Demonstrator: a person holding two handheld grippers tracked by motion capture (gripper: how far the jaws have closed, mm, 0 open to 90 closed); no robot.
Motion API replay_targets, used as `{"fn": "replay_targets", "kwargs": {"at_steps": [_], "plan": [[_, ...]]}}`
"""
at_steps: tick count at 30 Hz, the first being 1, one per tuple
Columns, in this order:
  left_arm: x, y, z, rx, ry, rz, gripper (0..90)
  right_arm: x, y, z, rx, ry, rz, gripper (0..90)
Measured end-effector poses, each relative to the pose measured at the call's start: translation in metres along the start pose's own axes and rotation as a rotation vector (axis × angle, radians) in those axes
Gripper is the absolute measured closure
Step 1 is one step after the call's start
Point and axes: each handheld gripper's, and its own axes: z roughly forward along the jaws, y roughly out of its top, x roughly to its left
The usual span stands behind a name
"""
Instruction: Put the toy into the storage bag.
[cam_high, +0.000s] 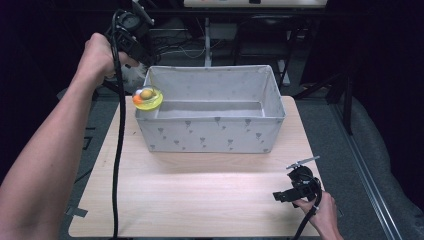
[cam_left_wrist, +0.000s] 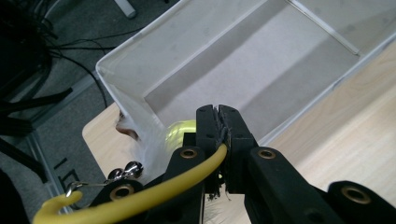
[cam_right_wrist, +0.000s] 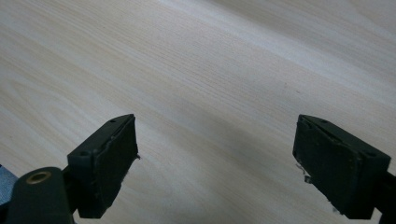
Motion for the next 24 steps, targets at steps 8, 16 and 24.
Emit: {"fn": "replay_targets", "kwargs": {"at_steps": [8, 16, 24], "plan": [[-0.004, 0.003, 0.013, 0.004, -0.014, 0.009, 87.7, 0.0, -0.001, 0.0, -0.01, 0.006, 0.004, 13.3], [-0.008, 0.005, 0.028, 0.032, -0.007, 0.015, 87.7, 0.001, -0.001, -0.001, 0.0, 0.005, -0.002, 13.3], [-0.009, 0.004, 0.044, 0.063, -0.019, 0.011, 87.7, 0.001, -0.001, -0.001, -0.009, 0.007, 0.007, 13.3]]}}
